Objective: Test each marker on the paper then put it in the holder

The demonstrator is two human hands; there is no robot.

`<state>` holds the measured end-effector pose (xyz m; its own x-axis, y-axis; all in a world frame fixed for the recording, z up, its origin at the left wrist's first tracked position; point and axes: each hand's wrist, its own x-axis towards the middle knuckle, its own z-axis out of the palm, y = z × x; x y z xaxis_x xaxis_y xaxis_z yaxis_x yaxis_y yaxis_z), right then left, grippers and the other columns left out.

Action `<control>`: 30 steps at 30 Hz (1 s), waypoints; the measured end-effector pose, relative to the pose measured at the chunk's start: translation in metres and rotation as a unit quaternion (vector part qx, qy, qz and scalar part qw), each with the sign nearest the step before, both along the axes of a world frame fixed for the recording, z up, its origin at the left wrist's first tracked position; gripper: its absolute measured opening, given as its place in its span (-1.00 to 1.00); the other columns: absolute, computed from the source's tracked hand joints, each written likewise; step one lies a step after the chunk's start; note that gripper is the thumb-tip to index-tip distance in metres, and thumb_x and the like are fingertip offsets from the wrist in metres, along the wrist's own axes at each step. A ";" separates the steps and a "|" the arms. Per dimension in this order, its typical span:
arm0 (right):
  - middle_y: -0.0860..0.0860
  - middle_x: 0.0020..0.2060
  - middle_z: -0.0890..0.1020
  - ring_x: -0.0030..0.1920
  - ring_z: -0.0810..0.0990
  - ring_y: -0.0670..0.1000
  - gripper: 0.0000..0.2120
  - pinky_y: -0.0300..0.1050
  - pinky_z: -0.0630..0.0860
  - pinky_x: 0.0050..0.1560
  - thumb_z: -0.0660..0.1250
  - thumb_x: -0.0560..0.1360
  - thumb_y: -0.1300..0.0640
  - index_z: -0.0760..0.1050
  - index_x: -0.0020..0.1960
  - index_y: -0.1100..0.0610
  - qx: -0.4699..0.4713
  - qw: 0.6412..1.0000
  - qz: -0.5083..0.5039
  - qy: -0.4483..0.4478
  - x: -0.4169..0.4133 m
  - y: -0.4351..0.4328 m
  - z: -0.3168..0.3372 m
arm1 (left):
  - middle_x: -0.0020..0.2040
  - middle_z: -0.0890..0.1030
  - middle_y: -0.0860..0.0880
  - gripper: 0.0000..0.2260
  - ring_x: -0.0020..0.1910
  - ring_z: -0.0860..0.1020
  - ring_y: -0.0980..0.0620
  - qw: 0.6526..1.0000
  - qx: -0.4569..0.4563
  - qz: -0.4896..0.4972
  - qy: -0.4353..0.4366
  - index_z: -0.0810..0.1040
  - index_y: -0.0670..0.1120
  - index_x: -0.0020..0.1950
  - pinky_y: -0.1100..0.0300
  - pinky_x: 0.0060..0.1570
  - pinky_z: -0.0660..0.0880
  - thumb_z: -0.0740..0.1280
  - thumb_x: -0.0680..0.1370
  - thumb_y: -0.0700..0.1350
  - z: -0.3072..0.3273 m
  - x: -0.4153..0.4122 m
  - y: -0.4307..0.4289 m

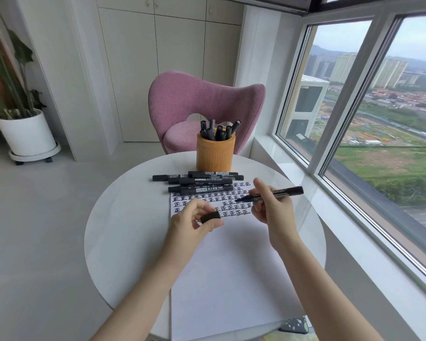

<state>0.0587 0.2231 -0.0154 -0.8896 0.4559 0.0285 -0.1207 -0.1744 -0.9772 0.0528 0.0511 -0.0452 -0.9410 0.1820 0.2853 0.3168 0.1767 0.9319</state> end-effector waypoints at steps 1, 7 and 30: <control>0.06 -0.49 0.27 -0.49 0.24 -0.02 -0.70 -0.21 0.27 -0.39 0.39 0.50 0.09 0.39 -0.33 0.14 -0.004 1.000 0.007 -0.002 0.002 -0.004 0.000 | -0.21 0.64 0.03 -0.78 -0.33 0.55 0.20 1.000 0.004 0.004 0.001 0.51 -0.05 -0.15 0.25 -0.18 0.47 0.52 0.34 -0.20 0.000 0.000 0.000; -0.08 -0.53 0.13 -0.51 0.06 -0.06 -0.54 -0.29 0.04 -0.54 0.38 0.51 0.19 0.18 -0.41 0.02 -0.030 0.999 0.029 0.002 0.010 -0.018 -0.004 | -0.21 0.64 0.03 -0.78 -0.32 0.54 0.23 1.000 0.022 0.007 -0.009 0.52 -0.08 -0.13 0.25 -0.19 0.48 0.53 0.34 -0.20 -0.001 -0.001 0.000; 0.00 -0.53 0.21 -0.46 0.15 0.02 -0.63 -0.20 0.17 -0.47 0.29 0.45 0.32 0.20 -0.42 0.11 0.091 0.993 0.073 0.010 0.002 -0.051 -0.002 | -0.33 0.66 -0.01 -0.89 -0.42 0.44 0.10 0.995 0.087 -0.015 -0.037 0.50 -0.11 -0.18 0.31 -0.43 0.37 0.41 0.46 -0.25 0.005 0.004 -0.003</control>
<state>0.0603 0.1719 -0.0175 -0.9440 0.3086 0.1166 -0.1262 -0.0111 -0.9919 0.0569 0.0481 -0.0404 -0.9554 0.1647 0.2451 0.2487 0.0012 0.9686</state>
